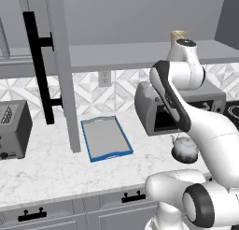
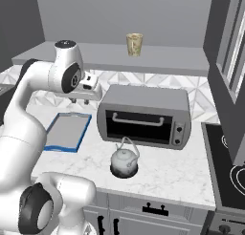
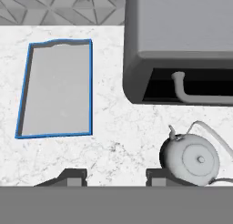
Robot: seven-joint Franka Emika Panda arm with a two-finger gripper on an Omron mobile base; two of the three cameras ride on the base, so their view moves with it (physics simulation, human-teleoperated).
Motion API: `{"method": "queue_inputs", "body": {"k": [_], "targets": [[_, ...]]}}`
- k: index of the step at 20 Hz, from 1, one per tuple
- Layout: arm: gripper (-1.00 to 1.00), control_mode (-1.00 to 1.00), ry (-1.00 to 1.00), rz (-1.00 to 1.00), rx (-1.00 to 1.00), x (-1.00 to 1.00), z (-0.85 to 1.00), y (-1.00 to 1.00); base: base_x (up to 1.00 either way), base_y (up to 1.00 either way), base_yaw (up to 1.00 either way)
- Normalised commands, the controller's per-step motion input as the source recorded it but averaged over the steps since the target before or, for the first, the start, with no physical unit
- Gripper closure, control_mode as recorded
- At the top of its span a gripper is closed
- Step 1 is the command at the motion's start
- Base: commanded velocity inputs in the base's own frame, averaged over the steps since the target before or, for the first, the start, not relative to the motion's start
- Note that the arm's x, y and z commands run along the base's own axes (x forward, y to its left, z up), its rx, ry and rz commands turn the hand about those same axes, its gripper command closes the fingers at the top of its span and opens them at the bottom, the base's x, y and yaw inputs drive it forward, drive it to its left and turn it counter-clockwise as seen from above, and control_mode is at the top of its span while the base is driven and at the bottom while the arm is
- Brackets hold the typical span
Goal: Pick the kettle from the counter and place it on the tray. Then pick the mug from the cabinet and place it on the tray. Then close the cabinet doors.
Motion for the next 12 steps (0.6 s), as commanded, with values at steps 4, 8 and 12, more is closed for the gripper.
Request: {"method": "queue_inputs", "body": {"k": [4,8,12], "targets": [[-1.0,-1.0,0.0,0.04,0.0,0.01,-0.27,-0.36,0.0,0.0,0.0],[-1.0,-1.0,0.09,0.17,0.09,0.02,-0.86,-1.0,0.0,0.0,0.0],[-1.0,-1.0,0.03,0.2,0.21,0.0,-0.65,-1.0,0.0,0.0,0.0]]}}
